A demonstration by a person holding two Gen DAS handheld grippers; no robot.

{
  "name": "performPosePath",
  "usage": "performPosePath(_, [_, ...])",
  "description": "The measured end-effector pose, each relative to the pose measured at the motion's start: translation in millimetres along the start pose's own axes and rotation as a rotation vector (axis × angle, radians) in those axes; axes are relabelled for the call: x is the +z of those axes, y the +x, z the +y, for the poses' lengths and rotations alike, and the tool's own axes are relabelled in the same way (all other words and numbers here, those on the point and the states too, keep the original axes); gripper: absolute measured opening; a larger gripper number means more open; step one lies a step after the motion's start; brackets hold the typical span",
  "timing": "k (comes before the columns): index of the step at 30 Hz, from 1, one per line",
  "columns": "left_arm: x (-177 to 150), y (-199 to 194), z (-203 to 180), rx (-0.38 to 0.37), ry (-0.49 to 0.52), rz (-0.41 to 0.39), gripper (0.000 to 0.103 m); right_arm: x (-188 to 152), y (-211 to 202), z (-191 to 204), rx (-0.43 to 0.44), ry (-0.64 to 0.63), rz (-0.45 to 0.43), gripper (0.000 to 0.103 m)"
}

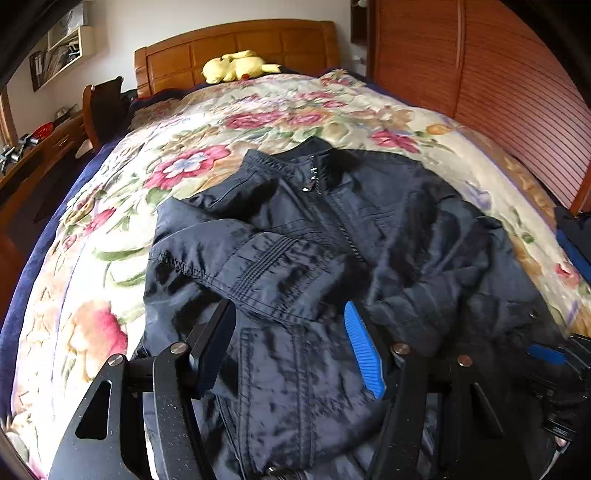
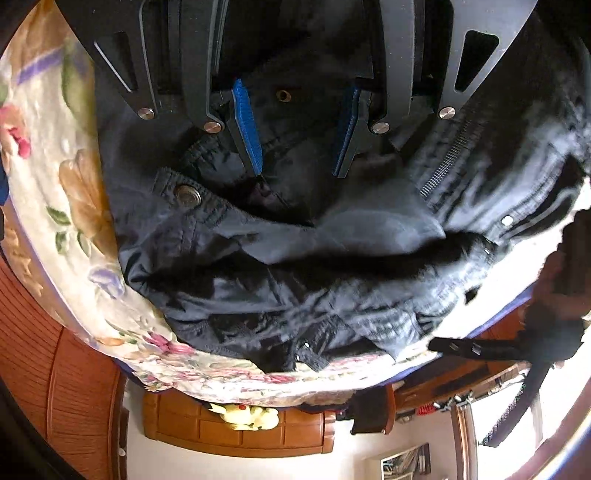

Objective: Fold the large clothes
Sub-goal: 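Move the left tool to the jacket's side edge and close on it, then lift the held side edge and fold it over the jacket center with the left tool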

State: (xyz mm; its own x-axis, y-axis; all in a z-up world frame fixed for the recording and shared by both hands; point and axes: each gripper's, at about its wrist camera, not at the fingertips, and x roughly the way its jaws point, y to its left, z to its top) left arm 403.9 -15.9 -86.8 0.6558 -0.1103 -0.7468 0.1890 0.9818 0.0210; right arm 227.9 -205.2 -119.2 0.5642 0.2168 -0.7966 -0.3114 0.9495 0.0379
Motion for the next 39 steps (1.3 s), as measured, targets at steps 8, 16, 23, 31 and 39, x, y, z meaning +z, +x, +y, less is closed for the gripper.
performPosePath(8, [-10,30,11,0.015,-0.039,0.071,0.063,6,-33,4,0.028,0.028,-0.078,0.048])
performPosePath(16, [-24,50,19,-0.024,-0.086,0.154,0.055,7,-32,1,0.017,0.051,-0.068,0.049])
performPosePath(23, [-23,35,1,-0.015,-0.016,0.135,0.004,9,-42,4,0.016,0.043,-0.085,0.049])
performPosePath(31, [-9,-45,-1,0.081,0.038,-0.075,0.003,1,-49,-1,-0.018,0.051,-0.092,0.049])
performPosePath(39, [-25,-111,-22,0.070,0.106,-0.162,0.003,-10,-62,-7,-0.052,0.067,-0.109,0.049])
